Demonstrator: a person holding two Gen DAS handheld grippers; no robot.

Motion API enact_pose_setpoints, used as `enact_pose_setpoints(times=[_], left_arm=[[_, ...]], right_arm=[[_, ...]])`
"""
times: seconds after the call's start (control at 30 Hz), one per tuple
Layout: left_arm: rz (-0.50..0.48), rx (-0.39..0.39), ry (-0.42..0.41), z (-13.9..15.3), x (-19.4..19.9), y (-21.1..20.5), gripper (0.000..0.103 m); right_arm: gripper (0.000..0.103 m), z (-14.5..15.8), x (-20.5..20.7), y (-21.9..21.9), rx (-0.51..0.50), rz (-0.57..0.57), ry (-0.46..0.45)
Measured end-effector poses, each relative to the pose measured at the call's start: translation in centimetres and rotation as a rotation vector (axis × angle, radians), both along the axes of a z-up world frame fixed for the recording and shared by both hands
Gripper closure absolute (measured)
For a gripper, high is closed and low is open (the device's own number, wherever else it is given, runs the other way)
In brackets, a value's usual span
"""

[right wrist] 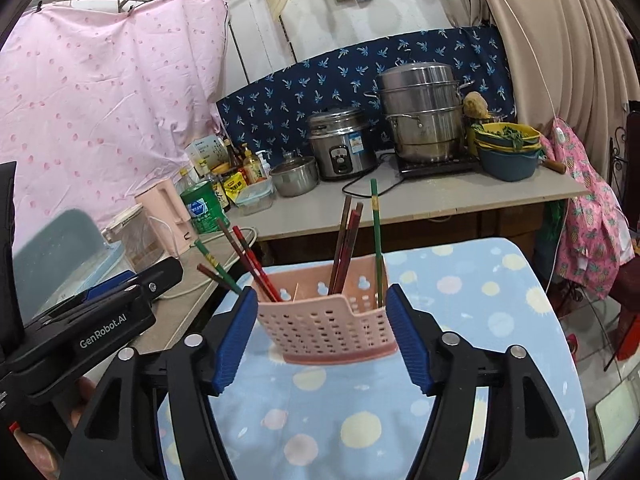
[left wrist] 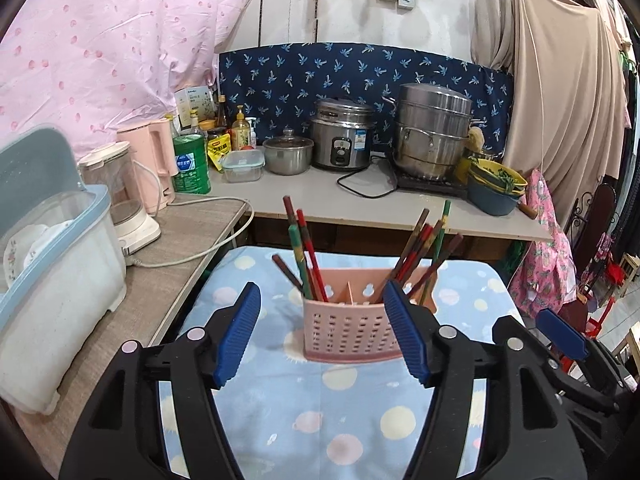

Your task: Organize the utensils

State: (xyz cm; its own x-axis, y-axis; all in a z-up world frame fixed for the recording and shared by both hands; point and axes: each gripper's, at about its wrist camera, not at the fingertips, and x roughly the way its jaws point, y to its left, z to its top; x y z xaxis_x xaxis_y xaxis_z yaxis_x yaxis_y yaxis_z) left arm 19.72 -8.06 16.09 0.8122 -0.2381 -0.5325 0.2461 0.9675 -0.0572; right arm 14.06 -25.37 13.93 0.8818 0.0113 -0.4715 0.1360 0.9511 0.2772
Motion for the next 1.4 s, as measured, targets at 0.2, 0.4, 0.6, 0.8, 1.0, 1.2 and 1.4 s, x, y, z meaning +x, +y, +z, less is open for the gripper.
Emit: enact_pose_setpoints(times=[0.2, 0.4, 0.6, 0.8, 1.0, 1.2, 1.4], left_arm=[[0.011, 0.015, 0.01, -1.1, -2.1, 0.7, 0.036], [0.014, 0.027, 0.029, -2.5, -3.8, 0.8, 0.029], [0.016, 0.04, 0.056, -3.9, -4.7, 0.9, 0.028], [0.021, 0.061, 0.069, -4.9, -5.6, 1.2, 0.026], [0.028, 0.063, 0.086, -5.6, -6.0, 1.6, 0.02], [0.05, 0.075, 0.097, -6.4, -6.3, 2.1, 0.015], [0.059, 0.094, 0.11, -7.2, -6.4, 2.4, 0.014]], right_arm=[[0.032, -0.7, -2.1, 0.9, -0.01, -0.007, 0.013], [0.031, -1.6, -3.7, 1.6, -0.04, -0.018, 0.034], [0.031, -2.3, -4.9, 2.4, -0.086, -0.027, 0.049], [0.031, -3.3, -5.7, 3.0, -0.121, -0.037, 0.066], [0.031, -4.1, -6.2, 3.2, -0.122, -0.041, 0.087], [0.025, -4.8, -6.5, 3.5, -0.132, -0.048, 0.106], [0.02, -5.4, -6.7, 3.8, -0.158, -0.057, 0.123]])
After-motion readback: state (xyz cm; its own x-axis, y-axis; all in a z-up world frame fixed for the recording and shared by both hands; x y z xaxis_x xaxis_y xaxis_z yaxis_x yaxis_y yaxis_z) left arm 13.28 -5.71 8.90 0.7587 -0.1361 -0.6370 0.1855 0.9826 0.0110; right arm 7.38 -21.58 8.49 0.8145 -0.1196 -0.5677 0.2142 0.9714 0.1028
